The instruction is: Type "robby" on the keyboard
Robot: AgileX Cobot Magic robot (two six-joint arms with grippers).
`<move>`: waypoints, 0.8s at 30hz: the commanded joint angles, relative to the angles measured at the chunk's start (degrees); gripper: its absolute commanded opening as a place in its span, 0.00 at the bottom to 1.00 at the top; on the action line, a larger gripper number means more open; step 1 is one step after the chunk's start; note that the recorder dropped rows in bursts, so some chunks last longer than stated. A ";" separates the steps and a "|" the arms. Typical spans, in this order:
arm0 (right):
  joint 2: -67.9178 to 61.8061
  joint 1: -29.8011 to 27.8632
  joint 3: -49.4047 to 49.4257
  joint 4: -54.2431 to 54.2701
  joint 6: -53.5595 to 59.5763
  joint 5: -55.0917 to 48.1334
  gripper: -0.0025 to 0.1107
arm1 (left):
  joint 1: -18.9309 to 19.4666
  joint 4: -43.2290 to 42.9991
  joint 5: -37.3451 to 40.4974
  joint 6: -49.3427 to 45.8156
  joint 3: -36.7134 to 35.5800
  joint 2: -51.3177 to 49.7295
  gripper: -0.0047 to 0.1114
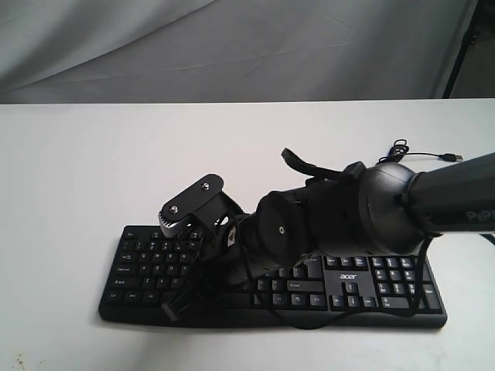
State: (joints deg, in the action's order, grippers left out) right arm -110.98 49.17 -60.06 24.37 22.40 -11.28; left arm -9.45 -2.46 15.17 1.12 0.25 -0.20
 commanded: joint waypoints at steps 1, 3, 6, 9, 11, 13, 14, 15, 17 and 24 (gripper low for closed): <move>-1.59 -0.55 -0.07 -0.84 -0.74 -0.20 0.02 | -0.36 -0.27 -0.42 0.16 -0.25 0.20 0.04; -1.87 -0.55 -0.07 -0.84 -0.75 -0.20 0.02 | -0.36 -0.27 -0.42 0.16 -0.25 0.20 0.04; -1.13 -0.55 -0.07 -0.97 -0.75 -0.10 0.02 | -0.36 -0.27 -0.42 0.16 -0.25 0.20 0.04; 1.44 -0.97 -0.07 -1.07 -0.75 -0.10 0.02 | -0.36 -0.27 -0.42 0.16 -0.25 0.20 0.04; 2.27 -2.65 -2.04 -1.53 -3.12 -4.31 0.02 | -0.36 -0.27 -0.42 0.16 -0.25 0.20 0.04; 1.50 -4.16 -5.79 -4.70 -4.75 -8.58 0.02 | -0.36 -0.27 -0.42 0.16 -0.25 0.20 0.04; 1.40 -4.68 -7.40 -5.78 -4.92 -9.29 0.02 | -0.36 -0.27 -0.42 0.16 -0.25 0.20 0.04; 1.26 -4.68 -8.04 -6.46 -4.92 -9.29 0.02 | -0.36 -0.27 -0.42 0.16 -0.25 0.20 0.04; 1.08 -5.15 -8.09 -6.21 -4.92 -9.04 0.02 | -0.36 -0.27 -0.42 0.16 -0.25 0.20 0.04; -2.12 -5.15 -8.09 -6.23 -4.69 -7.62 0.02 | -0.36 -0.27 -0.42 0.16 -0.25 0.20 0.04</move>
State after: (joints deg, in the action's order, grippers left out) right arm -112.26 44.50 -67.84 18.99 17.62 -19.84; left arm -9.45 -2.46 15.17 1.12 0.25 -0.20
